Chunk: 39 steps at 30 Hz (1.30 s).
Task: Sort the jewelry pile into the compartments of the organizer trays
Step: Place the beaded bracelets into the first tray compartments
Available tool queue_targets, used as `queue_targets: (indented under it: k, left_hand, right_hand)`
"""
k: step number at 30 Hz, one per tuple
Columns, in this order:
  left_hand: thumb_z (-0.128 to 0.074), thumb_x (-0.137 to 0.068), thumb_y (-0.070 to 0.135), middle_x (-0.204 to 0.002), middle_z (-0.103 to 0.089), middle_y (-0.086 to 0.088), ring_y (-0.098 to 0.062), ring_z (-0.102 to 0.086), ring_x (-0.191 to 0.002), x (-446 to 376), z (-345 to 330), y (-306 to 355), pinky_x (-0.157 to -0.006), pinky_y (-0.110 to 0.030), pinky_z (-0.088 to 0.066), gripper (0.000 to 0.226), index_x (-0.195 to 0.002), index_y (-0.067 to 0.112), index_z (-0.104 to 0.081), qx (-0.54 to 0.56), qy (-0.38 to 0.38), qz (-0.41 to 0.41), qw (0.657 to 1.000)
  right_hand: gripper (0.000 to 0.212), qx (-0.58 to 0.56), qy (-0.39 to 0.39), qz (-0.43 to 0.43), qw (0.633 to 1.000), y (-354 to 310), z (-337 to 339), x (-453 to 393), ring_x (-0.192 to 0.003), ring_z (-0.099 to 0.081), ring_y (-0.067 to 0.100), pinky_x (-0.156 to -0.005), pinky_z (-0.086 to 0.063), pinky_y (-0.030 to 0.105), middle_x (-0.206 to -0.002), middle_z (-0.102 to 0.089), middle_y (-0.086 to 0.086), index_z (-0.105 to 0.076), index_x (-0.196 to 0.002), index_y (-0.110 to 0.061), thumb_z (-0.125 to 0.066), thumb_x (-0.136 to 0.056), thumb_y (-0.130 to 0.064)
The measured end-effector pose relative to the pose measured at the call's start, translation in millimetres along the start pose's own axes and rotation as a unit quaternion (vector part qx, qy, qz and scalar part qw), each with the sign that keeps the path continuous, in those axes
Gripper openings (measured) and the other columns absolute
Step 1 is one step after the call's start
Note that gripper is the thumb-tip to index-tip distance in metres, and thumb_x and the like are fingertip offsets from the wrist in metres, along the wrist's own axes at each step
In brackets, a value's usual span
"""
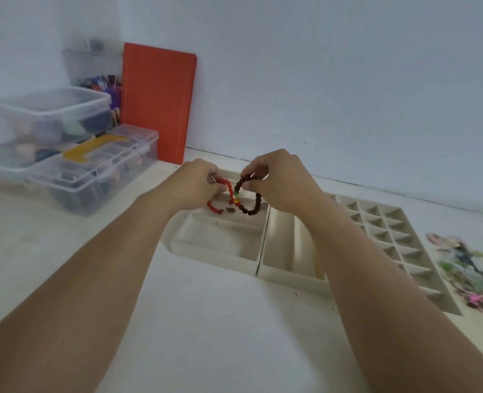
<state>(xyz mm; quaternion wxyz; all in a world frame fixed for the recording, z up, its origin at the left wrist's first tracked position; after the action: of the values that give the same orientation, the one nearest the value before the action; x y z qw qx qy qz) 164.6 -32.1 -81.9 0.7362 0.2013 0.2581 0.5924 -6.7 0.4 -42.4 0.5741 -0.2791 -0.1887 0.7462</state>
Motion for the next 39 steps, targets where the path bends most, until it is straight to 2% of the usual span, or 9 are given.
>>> queue_targets:
  k: [6,11,15,20,22,25,28,34,39]
  left_hand:
    - [-0.070,-0.090,0.020,-0.103,-0.065,0.001,-0.018,-0.061,-0.085,0,1,-9,-0.071,-0.031,-0.045,0.016,-0.105,0.023,-0.070,-0.067,0.015,0.012,0.998]
    - [-0.083,-0.079,0.020,-0.113,-0.065,0.001,-0.017,-0.061,-0.093,4,3,-5,-0.083,-0.034,-0.051,0.041,-0.117,0.026,-0.068,-0.092,-0.006,0.028,0.995]
    - [-0.087,-0.075,0.018,-0.118,-0.061,0.004,-0.014,-0.049,-0.100,8,6,3,-0.084,-0.031,-0.044,0.058,-0.127,0.023,-0.062,-0.114,0.015,0.010,0.993]
    - [-0.076,-0.083,0.015,-0.099,-0.067,0.007,-0.014,-0.061,-0.090,9,4,13,-0.083,-0.036,-0.054,0.019,-0.090,0.031,-0.069,-0.113,0.019,-0.016,0.993]
    - [-0.071,-0.085,0.014,-0.097,-0.067,0.005,-0.016,-0.065,-0.088,11,-2,14,-0.080,-0.033,-0.055,0.021,-0.081,0.034,-0.067,-0.138,-0.023,-0.003,0.990]
    - [-0.059,-0.091,0.009,-0.096,-0.061,0.006,-0.017,-0.061,-0.088,15,-11,16,-0.070,-0.028,-0.049,0.023,-0.093,0.030,-0.068,-0.164,-0.085,-0.003,0.983]
    - [-0.058,-0.094,0.014,-0.101,-0.064,0.005,-0.018,-0.063,-0.094,18,-12,22,-0.079,-0.030,-0.052,0.020,-0.103,0.025,-0.071,-0.163,-0.103,-0.001,0.981]
    - [-0.068,-0.092,0.023,-0.100,-0.067,0.000,-0.020,-0.063,-0.092,21,-10,23,-0.078,-0.029,-0.051,0.012,-0.102,0.024,-0.074,-0.185,-0.094,0.011,0.978]
    - [-0.065,-0.089,0.015,-0.098,-0.069,-0.003,-0.024,-0.065,-0.087,23,-9,21,-0.077,-0.033,-0.055,0.021,-0.105,0.024,-0.076,-0.215,-0.073,0.013,0.974]
  right_hand:
    - [0.009,0.008,-0.004,-0.021,1.000,12,-11,-1,-0.058,-0.059,0.010,-0.057,-0.044,0.022,-0.085,-0.070,-0.009,-0.077,-0.094,-0.027,-0.075,-0.088,-0.020]
    - [0.010,0.010,-0.001,-0.020,1.000,14,-10,0,-0.065,-0.059,0.008,-0.063,-0.046,0.025,-0.086,-0.071,-0.010,-0.075,-0.091,-0.031,-0.076,-0.087,-0.022]
    - [0.009,0.016,0.004,-0.017,1.000,15,-10,1,-0.070,-0.062,0.010,-0.070,-0.054,0.031,-0.087,-0.071,-0.010,-0.076,-0.093,-0.030,-0.075,-0.088,-0.022]
    - [0.008,0.023,0.008,-0.016,1.000,16,-11,1,-0.076,-0.064,0.012,-0.076,-0.056,0.035,-0.088,-0.072,-0.010,-0.075,-0.092,-0.031,-0.074,-0.089,-0.024]
    - [0.009,0.024,0.010,-0.016,1.000,17,-10,2,-0.077,-0.064,0.013,-0.076,-0.056,0.035,-0.088,-0.072,-0.010,-0.075,-0.091,-0.032,-0.074,-0.088,-0.024]
    - [0.009,0.027,0.010,-0.016,0.999,18,-10,2,-0.078,-0.064,0.014,-0.075,-0.053,0.034,-0.089,-0.071,-0.010,-0.075,-0.092,-0.032,-0.074,-0.089,-0.024]
    - [0.009,0.034,0.010,-0.018,0.999,18,-10,3,-0.076,-0.062,0.013,-0.072,-0.050,0.031,-0.091,-0.071,-0.010,-0.074,-0.093,-0.032,-0.074,-0.089,-0.024]
    - [0.010,0.035,0.013,-0.020,0.999,18,-9,5,-0.081,-0.064,0.014,-0.074,-0.051,0.032,-0.089,-0.071,-0.011,-0.074,-0.094,-0.032,-0.074,-0.088,-0.024]
    - [0.010,0.035,0.010,-0.018,0.999,18,-9,5,-0.081,-0.065,0.013,-0.075,-0.052,0.032,-0.088,-0.071,-0.011,-0.074,-0.092,-0.033,-0.075,-0.088,-0.023]
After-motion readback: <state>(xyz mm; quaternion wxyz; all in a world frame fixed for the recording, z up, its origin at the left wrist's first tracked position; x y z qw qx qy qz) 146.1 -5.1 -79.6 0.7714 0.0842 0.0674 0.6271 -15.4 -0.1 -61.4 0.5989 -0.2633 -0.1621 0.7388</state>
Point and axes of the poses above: each hand's wrist, its own x-axis away from the middle knuckle, its own z-axis out of the back of the hand, y = z × x, the point moved 5 cm from there along -x, towards the middle knuckle
